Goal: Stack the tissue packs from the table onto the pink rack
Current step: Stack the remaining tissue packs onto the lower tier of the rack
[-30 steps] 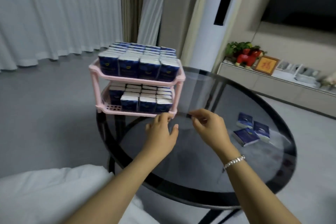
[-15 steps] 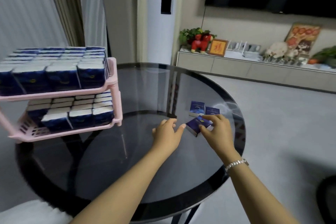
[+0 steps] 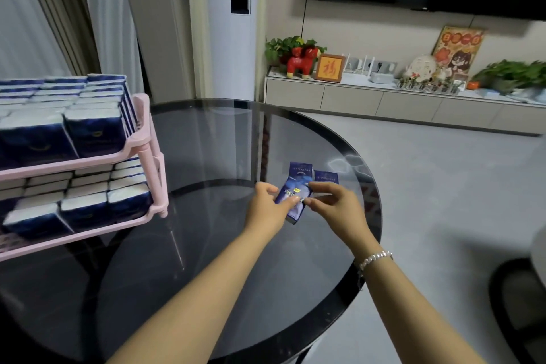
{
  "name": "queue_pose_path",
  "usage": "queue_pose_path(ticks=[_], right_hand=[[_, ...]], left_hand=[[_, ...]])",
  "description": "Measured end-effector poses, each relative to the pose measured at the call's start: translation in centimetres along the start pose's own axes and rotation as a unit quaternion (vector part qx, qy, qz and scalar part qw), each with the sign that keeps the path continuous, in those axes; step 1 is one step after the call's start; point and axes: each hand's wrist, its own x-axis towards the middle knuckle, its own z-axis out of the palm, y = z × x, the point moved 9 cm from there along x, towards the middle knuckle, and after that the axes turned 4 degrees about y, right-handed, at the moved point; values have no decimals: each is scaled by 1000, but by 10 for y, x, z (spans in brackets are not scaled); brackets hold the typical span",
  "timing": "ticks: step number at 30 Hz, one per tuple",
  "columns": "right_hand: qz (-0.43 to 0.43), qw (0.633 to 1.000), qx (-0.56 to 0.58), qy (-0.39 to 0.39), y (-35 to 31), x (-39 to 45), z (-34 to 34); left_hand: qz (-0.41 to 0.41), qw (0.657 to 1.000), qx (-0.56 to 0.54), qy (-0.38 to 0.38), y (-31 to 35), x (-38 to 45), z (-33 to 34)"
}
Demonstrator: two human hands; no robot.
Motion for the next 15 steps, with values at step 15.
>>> queue_pose_path(ticks=[15], right_hand=[[75,942,-302,-124,29,63,1]], left_hand=[[-26,985,-173,9,-24,6,-22]])
